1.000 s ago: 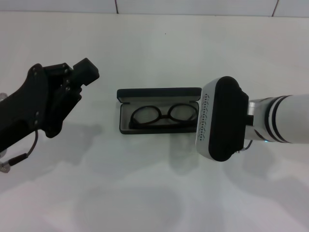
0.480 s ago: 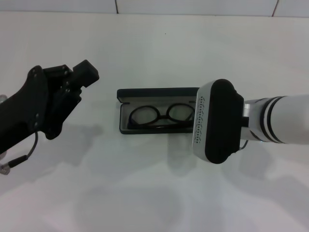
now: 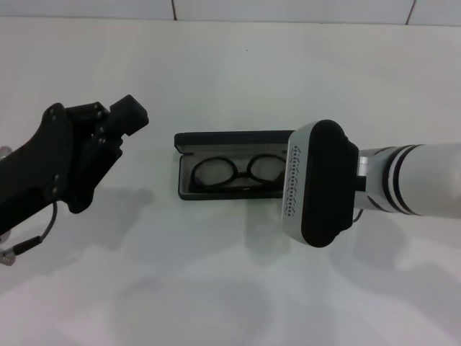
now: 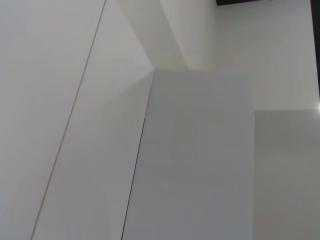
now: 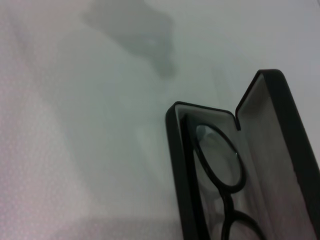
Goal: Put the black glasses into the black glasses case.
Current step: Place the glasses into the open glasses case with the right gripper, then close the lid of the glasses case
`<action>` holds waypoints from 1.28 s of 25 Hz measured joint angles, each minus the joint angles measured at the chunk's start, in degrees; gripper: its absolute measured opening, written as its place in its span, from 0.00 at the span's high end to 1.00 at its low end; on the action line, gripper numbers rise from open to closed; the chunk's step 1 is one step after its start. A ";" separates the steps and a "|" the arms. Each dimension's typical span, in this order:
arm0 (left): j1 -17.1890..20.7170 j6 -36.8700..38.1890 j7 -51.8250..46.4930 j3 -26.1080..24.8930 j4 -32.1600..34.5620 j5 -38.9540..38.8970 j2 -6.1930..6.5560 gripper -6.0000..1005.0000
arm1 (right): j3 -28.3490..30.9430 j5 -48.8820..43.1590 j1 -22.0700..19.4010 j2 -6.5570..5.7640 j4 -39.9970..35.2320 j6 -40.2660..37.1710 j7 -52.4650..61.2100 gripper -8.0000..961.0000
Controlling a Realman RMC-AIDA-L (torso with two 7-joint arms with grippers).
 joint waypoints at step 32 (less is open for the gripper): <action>-4.16 -1.28 -0.05 0.00 0.42 -0.28 2.74 0.96 | 7.49 10.86 -15.67 -0.99 -18.97 -9.55 -0.30 0.99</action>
